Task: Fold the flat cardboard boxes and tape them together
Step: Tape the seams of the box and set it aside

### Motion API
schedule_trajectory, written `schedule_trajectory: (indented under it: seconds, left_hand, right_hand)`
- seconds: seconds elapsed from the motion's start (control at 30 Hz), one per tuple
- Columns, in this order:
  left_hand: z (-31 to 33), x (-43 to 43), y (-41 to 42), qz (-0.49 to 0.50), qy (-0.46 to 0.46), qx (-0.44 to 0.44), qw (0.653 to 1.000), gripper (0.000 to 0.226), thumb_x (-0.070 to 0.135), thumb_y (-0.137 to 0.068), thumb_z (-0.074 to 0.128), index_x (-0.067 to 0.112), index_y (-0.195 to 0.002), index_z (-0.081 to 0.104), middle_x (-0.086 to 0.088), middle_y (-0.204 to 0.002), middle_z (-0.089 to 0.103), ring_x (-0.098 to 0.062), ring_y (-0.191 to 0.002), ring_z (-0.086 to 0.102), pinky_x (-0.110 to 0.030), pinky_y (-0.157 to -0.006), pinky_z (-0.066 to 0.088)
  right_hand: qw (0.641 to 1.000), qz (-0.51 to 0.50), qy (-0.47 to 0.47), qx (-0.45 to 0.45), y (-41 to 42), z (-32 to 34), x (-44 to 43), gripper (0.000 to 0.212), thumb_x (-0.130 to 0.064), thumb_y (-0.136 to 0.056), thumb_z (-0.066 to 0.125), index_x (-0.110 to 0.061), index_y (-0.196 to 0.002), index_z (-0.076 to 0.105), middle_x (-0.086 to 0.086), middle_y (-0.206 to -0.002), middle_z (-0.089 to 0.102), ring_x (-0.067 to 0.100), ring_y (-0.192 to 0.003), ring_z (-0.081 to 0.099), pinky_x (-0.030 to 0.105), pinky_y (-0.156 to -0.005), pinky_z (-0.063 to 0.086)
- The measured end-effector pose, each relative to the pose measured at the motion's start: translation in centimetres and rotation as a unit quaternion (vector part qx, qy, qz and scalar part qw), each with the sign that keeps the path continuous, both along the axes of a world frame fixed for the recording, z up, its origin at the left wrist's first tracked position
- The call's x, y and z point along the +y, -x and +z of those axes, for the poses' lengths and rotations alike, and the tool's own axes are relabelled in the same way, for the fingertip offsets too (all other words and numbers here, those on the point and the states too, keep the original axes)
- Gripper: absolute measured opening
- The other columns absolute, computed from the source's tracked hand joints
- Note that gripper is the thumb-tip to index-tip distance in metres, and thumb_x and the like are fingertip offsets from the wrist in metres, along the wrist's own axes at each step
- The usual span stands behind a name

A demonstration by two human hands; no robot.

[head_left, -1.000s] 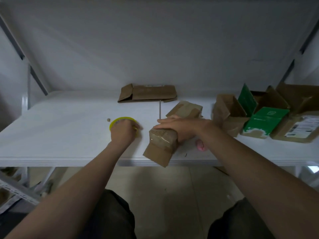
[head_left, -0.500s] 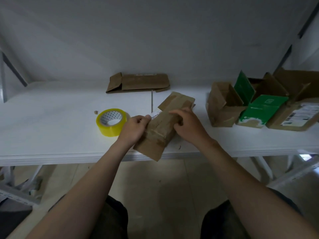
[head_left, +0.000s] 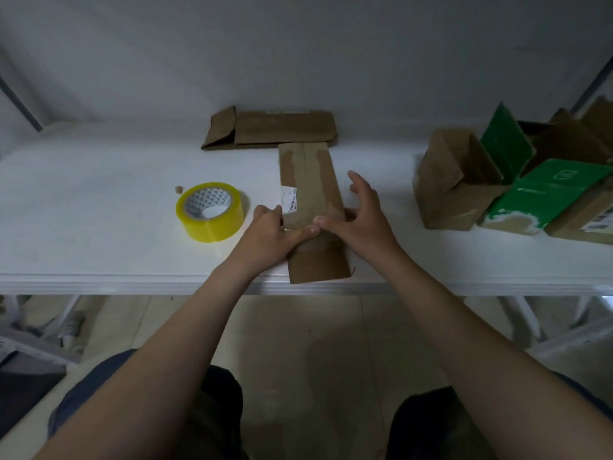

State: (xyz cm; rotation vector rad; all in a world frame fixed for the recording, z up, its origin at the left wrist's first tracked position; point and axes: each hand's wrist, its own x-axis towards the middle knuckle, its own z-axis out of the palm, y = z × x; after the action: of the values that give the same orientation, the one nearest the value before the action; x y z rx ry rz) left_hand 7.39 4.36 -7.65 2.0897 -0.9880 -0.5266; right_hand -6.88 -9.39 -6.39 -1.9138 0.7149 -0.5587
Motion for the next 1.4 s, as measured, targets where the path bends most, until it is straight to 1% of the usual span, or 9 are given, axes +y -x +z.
schedule_trajectory:
  seconds: [0.1, 0.27, 0.4, 0.63, 0.83, 0.93, 1.1, 1.17, 1.4]
  left_hand:
    - [-0.1, -0.3, 0.4, -0.001, 0.005, 0.037, 0.999, 0.069, 0.083, -0.068, 0.062, 0.029, -0.111, 0.069, -0.010, -0.112, 0.064, -0.023, -0.112, 0.062, -0.044, -0.097, 0.055]
    - [0.0, -1.2, 1.4, 0.068, 0.009, 0.071, 0.995, 0.047, 0.053, -0.088, 0.051, 0.018, -0.115, 0.066, -0.015, -0.122, 0.051, -0.031, -0.109, 0.060, -0.045, -0.102, 0.046]
    - [-0.6, -1.5, 2.0, 0.107, 0.032, 0.046, 0.993, 0.027, 0.040, -0.096, 0.045, 0.019, -0.094, 0.063, -0.025, -0.107, 0.058, -0.041, -0.096, 0.060, -0.041, -0.083, 0.045]
    - [-0.7, -1.5, 2.8, 0.111, 0.040, 0.011, 0.993, 0.034, 0.024, -0.110, 0.031, 0.005, -0.113, 0.059, -0.010, -0.098, 0.046, -0.035, -0.112, 0.045, -0.035, -0.091, 0.036]
    - [-0.8, -1.6, 2.5, 0.112, 0.047, 0.009, 0.993, 0.034, 0.026, -0.110, 0.032, 0.007, -0.116, 0.059, -0.011, -0.107, 0.043, -0.037, -0.117, 0.046, -0.030, -0.090, 0.033]
    - [-0.7, -1.7, 2.2, 0.108, 0.035, -0.001, 0.994, 0.035, 0.028, -0.110, 0.032, 0.008, -0.117, 0.059, -0.011, -0.112, 0.042, -0.038, -0.116, 0.048, -0.033, -0.094, 0.035]
    - [-0.7, -1.7, 2.2, 0.100, 0.033, -0.022, 0.994, 0.033, 0.028, -0.110, 0.034, 0.007, -0.111, 0.060, -0.011, -0.107, 0.045, -0.034, -0.120, 0.045, -0.037, -0.099, 0.036]
    - [-0.8, -1.7, 2.3, 0.092, 0.037, -0.049, 0.994, 0.034, 0.026, -0.110, 0.034, 0.005, -0.111, 0.060, -0.012, -0.103, 0.048, -0.033, -0.120, 0.043, -0.039, -0.099, 0.037]
    - [-1.7, -1.3, 1.8, 0.070, 0.035, -0.109, 0.991, 0.041, 0.040, -0.107, 0.040, 0.008, -0.119, 0.061, -0.020, -0.109, 0.057, -0.032, -0.114, 0.048, -0.035, -0.089, 0.038]
  right_hand:
    - [1.000, -0.003, -0.024, -0.001, 0.0, -0.6, 0.1, 0.079, -0.036, -0.082, 0.082, -0.026, -0.150, 0.042, -0.015, -0.132, 0.055, 0.005, -0.115, 0.057, 0.014, -0.084, 0.046]
    - [1.000, -0.016, 0.001, -0.016, 0.2, -1.0, 0.0, 0.050, -0.038, -0.086, 0.070, -0.031, -0.135, 0.064, -0.019, -0.120, 0.070, -0.008, -0.106, 0.064, 0.024, -0.090, 0.054]
    - [0.999, -0.027, 0.033, 0.002, 0.2, -0.7, 0.0, 0.041, -0.037, -0.094, 0.059, -0.029, -0.134, 0.065, -0.013, -0.125, 0.070, -0.001, -0.111, 0.064, 0.030, -0.097, 0.053]
    - [0.981, -0.034, 0.166, 0.099, 1.2, -0.1, -1.7, 0.043, -0.010, -0.104, 0.045, -0.015, -0.146, 0.052, 0.005, -0.148, 0.053, 0.022, -0.138, 0.047, 0.035, -0.115, 0.038]
    - [0.977, -0.010, 0.111, 0.183, 2.1, 1.6, -1.6, 0.028, -0.014, -0.092, 0.055, -0.015, -0.107, 0.078, 0.004, -0.104, 0.075, 0.017, -0.098, 0.068, 0.034, -0.091, 0.054]
    - [0.979, -0.011, 0.050, 0.198, 1.3, 1.6, -1.0, 0.034, -0.014, -0.092, 0.049, -0.011, -0.058, 0.051, 0.004, -0.057, 0.043, 0.018, -0.054, 0.043, 0.029, -0.057, 0.034]
    - [0.980, 0.025, -0.001, 0.200, -0.3, 0.9, -0.3, 0.052, -0.061, -0.087, 0.045, -0.014, -0.095, 0.066, 0.003, -0.092, 0.067, 0.022, -0.089, 0.065, 0.038, -0.086, 0.051]
    - [0.977, 0.027, 0.017, 0.210, -0.4, 0.4, -0.2, 0.054, -0.060, -0.081, 0.045, -0.016, -0.105, 0.065, 0.005, -0.103, 0.068, 0.026, -0.098, 0.065, 0.050, -0.094, 0.052]
    - [0.988, 0.005, 0.003, 0.154, -1.0, -0.5, 0.1, 0.036, -0.040, -0.098, 0.052, -0.013, -0.120, 0.063, 0.006, -0.115, 0.067, 0.027, -0.107, 0.063, 0.044, -0.095, 0.052]
